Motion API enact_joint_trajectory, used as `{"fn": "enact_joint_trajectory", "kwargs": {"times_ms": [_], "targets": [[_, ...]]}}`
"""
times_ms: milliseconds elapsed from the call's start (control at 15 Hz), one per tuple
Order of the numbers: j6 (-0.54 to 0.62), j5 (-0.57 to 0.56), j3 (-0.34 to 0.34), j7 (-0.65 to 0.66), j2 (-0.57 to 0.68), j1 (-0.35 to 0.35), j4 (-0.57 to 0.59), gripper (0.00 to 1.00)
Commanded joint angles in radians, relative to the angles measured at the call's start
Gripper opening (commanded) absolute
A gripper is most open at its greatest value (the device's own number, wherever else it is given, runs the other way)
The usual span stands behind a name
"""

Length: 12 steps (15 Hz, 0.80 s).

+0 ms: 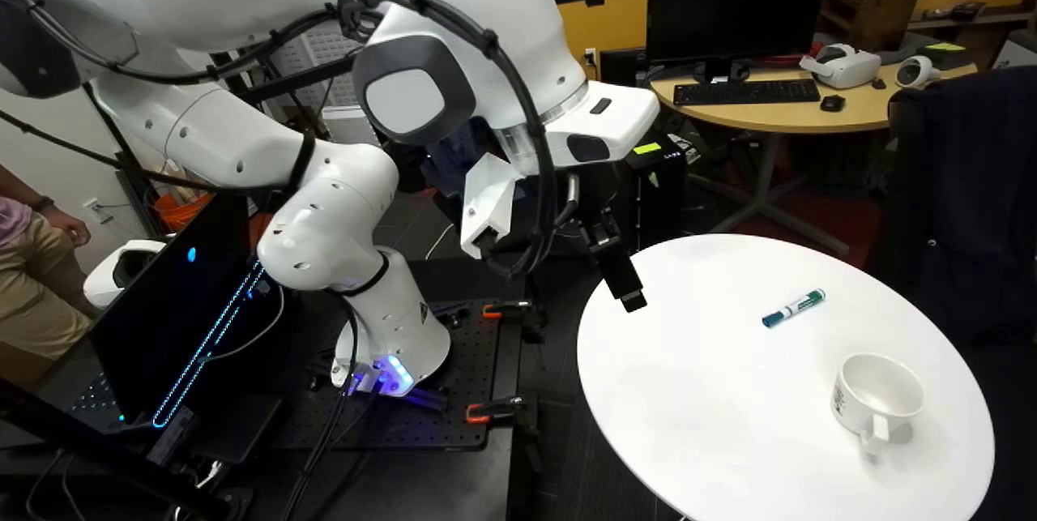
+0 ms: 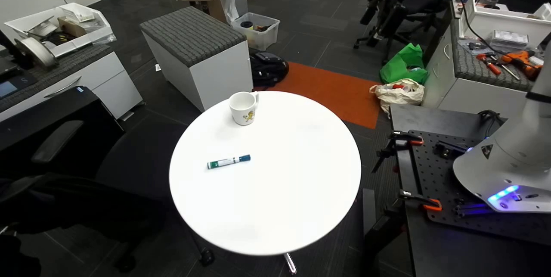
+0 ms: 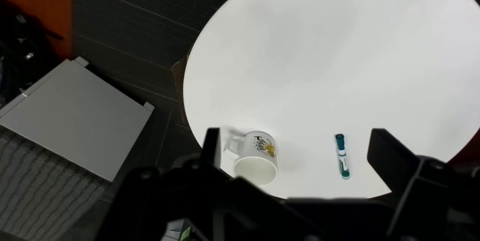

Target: Put the marker inside the mug cup

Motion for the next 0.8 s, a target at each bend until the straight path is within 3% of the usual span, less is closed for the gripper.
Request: {"fn": "enact_joint_trajectory", "kwargs": {"times_ms": [0,733], "targets": [[0.05,-0.044,0.045,0.008,0.047,-0.002,0.024,1.0],[0.104,-0.111,0.16,0.026,0.154,0.033,0.122,1.0]]}}
